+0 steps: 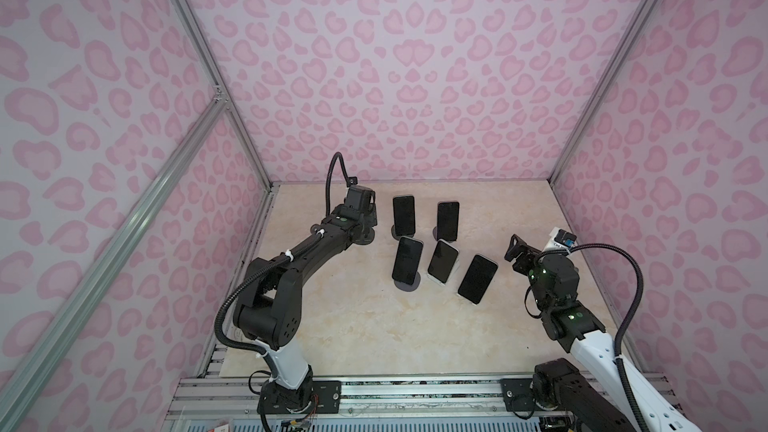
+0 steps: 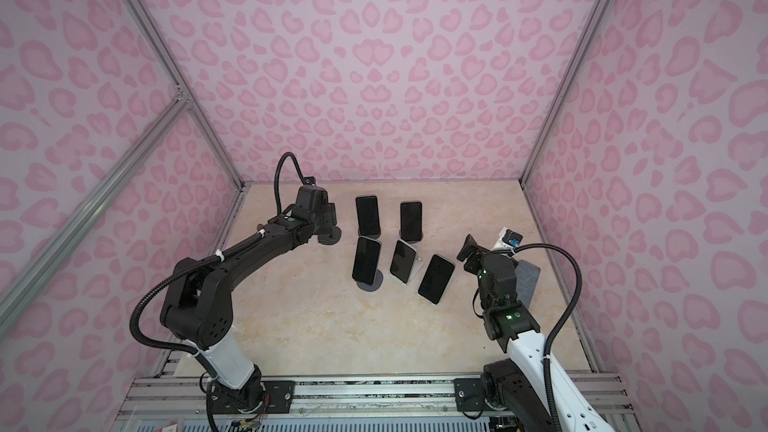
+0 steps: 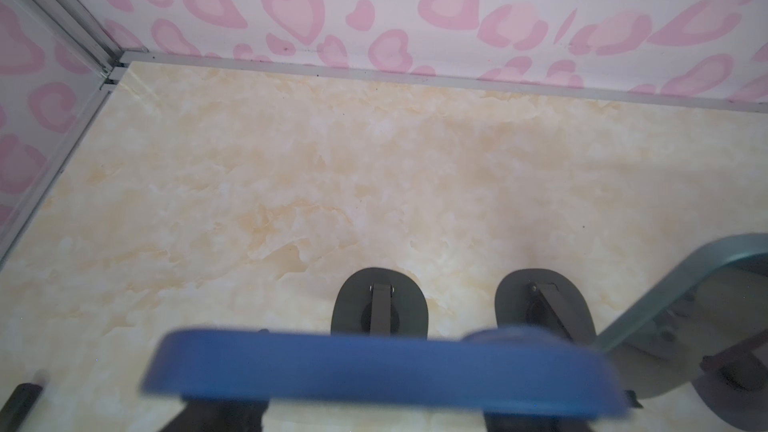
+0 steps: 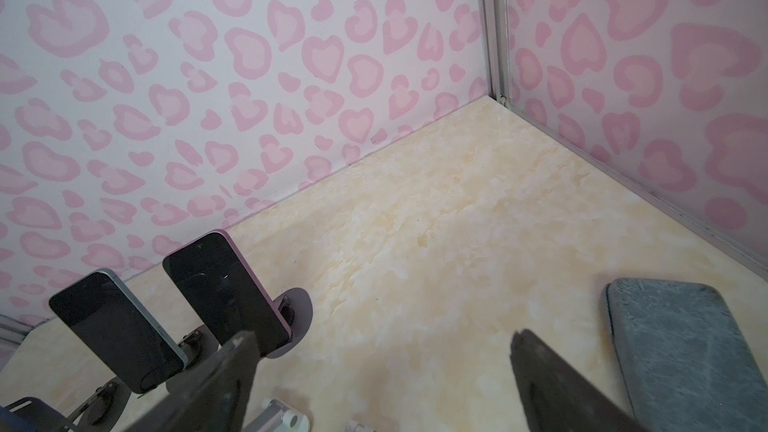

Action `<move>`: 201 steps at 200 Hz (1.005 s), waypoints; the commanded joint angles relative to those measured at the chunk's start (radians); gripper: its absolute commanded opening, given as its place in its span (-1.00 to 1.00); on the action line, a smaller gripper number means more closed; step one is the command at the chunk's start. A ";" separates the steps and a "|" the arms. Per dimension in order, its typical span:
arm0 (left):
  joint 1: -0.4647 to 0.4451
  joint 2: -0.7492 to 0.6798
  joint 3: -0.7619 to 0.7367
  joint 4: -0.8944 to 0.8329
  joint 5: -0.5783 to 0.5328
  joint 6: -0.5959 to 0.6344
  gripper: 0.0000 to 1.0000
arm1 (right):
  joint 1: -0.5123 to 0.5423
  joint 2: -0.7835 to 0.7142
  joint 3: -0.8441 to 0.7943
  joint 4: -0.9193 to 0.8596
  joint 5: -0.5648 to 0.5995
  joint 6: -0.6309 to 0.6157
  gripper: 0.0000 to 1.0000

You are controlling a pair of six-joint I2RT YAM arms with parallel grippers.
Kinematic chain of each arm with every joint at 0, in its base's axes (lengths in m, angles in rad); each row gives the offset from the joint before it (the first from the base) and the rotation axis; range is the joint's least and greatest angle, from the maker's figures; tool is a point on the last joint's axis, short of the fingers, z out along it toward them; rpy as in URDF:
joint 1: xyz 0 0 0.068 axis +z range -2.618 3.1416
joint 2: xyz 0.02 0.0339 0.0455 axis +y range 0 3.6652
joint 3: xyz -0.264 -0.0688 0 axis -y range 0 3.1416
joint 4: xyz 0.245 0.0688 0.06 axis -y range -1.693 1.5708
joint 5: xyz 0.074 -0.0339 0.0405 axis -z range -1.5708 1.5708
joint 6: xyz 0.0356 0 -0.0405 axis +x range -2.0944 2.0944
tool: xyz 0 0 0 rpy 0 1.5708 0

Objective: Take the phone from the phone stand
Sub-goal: 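Lift the blue-edged phone off its stand with the left gripper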

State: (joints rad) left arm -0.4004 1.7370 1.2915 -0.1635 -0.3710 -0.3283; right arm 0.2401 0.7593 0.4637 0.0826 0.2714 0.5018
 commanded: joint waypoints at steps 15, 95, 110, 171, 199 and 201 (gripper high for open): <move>0.002 -0.066 0.004 -0.031 -0.024 0.037 0.40 | 0.001 -0.001 -0.007 0.016 -0.003 -0.006 0.94; 0.001 -0.381 -0.170 -0.261 0.023 -0.026 0.38 | 0.015 0.037 -0.013 0.041 -0.043 0.021 0.93; 0.002 -0.446 -0.219 -0.309 0.028 -0.061 0.36 | 0.026 0.047 -0.005 0.042 -0.052 0.020 0.92; 0.002 -0.547 -0.377 -0.448 0.065 -0.164 0.36 | 0.068 0.038 -0.007 0.054 -0.043 0.016 0.92; 0.002 -0.507 -0.375 -0.468 0.115 -0.134 0.36 | 0.073 0.035 -0.007 0.056 -0.045 0.018 0.92; 0.002 -0.502 -0.372 -0.468 0.119 -0.129 0.36 | 0.072 0.036 -0.008 0.057 -0.045 0.017 0.92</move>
State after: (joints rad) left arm -0.4004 1.2068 0.9085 -0.6216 -0.2996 -0.4644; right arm 0.3080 0.7975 0.4526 0.1120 0.2306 0.5163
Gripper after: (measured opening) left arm 0.768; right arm 0.959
